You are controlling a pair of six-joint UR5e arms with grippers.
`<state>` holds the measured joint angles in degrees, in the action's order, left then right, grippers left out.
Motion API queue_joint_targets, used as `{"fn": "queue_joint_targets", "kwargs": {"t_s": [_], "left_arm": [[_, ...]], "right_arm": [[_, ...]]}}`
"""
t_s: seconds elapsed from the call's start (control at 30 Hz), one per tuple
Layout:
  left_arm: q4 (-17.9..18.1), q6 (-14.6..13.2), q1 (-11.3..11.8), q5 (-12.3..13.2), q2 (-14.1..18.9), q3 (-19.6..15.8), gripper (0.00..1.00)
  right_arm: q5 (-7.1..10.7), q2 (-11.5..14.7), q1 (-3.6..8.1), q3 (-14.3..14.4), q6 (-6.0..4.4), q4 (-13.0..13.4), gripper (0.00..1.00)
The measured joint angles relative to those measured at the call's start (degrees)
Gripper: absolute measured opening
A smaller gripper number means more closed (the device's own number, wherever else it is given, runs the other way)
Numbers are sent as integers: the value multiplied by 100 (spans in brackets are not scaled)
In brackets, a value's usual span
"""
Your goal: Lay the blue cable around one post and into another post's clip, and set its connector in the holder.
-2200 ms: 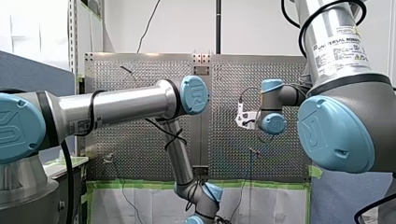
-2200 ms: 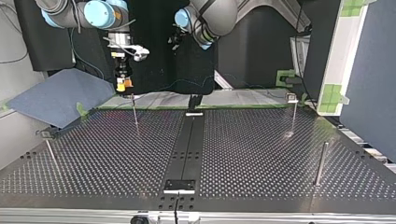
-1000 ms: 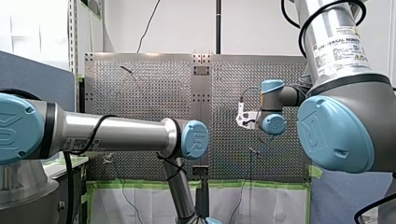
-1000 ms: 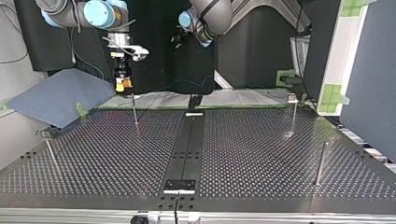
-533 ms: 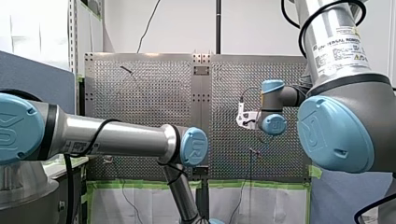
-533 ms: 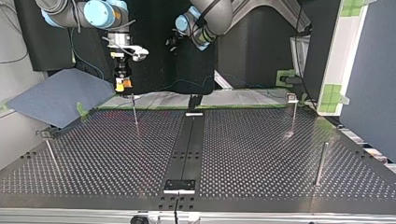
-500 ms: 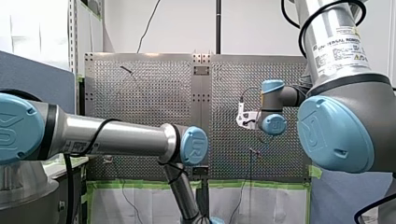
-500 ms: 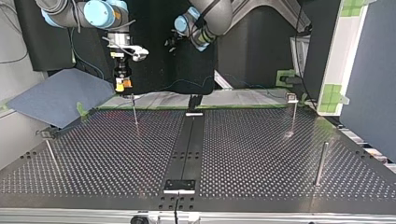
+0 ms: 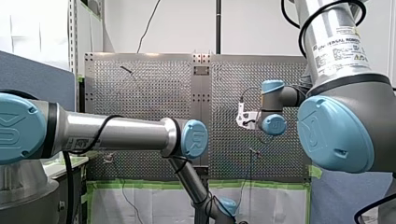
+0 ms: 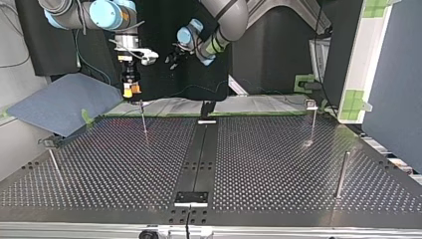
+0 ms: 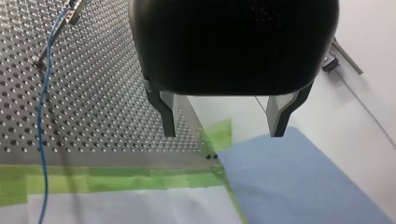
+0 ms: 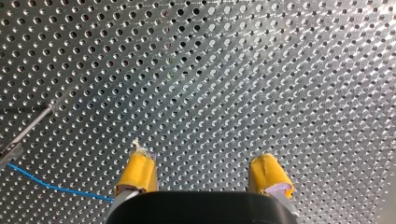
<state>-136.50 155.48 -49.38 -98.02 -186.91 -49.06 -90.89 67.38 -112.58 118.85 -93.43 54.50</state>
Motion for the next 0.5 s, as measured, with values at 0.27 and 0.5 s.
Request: {"fn": "queue_joint_targets", "kwargs": {"t_s": [0.27,0.5], "left_arm": [[3,-170,83,-220,2,353,94],[44,-224,111,-406,1,703,94]], "right_arm": [[0,0,2,-1,-5,0,100],[1,0,7,0,-8,19,100]]}}
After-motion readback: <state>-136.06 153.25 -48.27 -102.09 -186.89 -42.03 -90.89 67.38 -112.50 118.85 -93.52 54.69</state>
